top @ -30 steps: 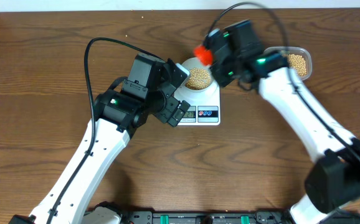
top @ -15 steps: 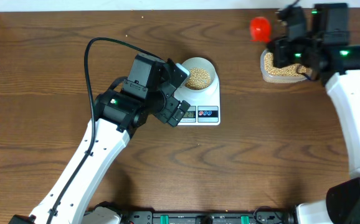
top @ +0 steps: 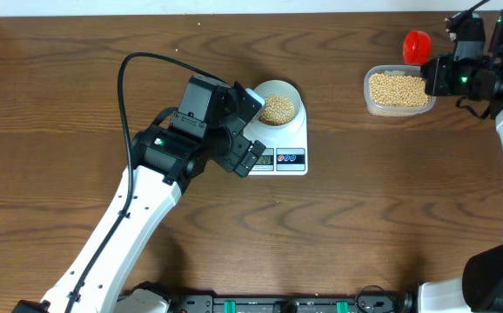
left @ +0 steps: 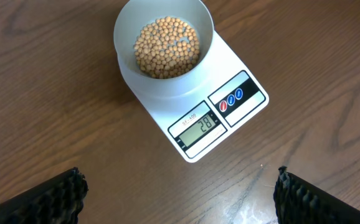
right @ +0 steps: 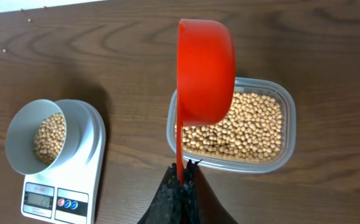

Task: Scoop item into bowl and weigh 50g on scale

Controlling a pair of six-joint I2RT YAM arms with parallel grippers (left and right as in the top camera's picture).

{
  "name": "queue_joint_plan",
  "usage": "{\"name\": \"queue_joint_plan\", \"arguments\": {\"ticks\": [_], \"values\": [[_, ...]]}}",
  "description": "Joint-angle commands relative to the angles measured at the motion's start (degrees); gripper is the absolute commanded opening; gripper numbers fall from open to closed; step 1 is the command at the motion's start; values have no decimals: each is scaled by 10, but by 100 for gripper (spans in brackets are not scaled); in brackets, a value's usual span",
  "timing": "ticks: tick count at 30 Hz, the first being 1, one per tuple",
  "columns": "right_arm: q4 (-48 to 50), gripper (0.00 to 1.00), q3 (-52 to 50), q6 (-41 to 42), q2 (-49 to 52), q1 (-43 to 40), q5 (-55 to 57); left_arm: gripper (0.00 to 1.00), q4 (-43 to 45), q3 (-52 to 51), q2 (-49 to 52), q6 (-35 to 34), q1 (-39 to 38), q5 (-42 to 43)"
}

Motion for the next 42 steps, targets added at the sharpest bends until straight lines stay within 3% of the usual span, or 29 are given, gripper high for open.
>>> {"name": "queue_joint_plan", "arguments": {"ticks": [1, 18, 31, 38, 42], "values": [[-1, 1, -8, 6, 15, -13, -7, 98, 0, 2, 1, -1, 2, 7], [-4, 1, -9, 7, 143, -17, 83, 98, 0, 2, 1, -1, 2, 7], [-8, 1, -10, 0, 159, 0, 136, 98, 0, 2, 1, -1, 2, 7], [-11, 1, -11, 0, 186, 10, 129, 98, 0, 2, 1, -1, 2, 7], [-16, 1, -11, 0, 209, 11, 57, 98, 0, 2, 1, -1, 2, 7]]}}
